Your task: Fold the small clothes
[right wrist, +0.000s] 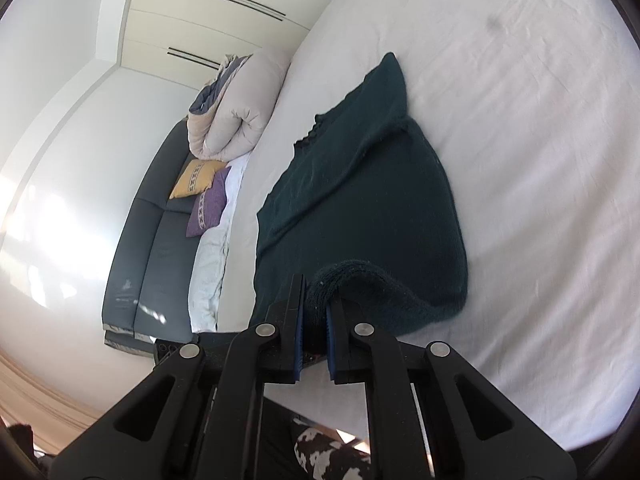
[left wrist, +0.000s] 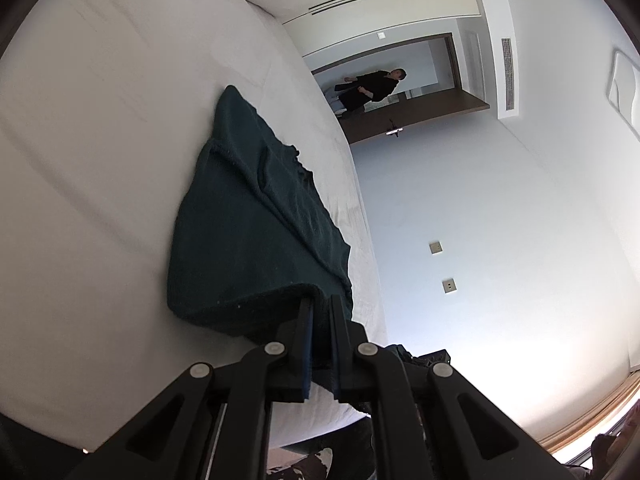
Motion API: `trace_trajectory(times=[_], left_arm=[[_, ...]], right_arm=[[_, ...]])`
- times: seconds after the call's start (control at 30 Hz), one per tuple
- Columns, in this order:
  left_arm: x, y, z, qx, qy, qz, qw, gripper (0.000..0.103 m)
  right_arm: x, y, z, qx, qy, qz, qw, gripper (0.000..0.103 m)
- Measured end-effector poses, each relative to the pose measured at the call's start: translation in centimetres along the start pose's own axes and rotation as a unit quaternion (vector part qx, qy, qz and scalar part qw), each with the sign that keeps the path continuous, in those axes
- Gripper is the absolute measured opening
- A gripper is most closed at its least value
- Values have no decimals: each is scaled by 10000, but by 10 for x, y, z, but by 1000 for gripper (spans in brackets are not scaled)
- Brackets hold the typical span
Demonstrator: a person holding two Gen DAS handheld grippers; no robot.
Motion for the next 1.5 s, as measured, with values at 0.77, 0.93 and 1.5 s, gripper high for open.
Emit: trace_trajectory(times=[0.77, 0.93, 1.5], left_arm=[[-76, 27, 49, -1409, -79, 1110, 9837, 96], [-59, 45, 61, -1568, 342, 1238, 9792, 91], [-66, 89, 108, -3088, 872, 2004, 9257, 27]], right_arm=[[-105, 7, 103, 123, -17, -128, 9998, 8], [-83, -2, 90, 76, -50, -14, 10000, 8], [-76, -14, 82, 171, -114, 89, 9997, 8]])
Point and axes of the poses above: each gripper's, at about its wrist camera, not at the fingertips, and z roughly the way its jaws point, y to its left, x to its underside, the point moved 10 cm from there along z, roughly the way its jaws point
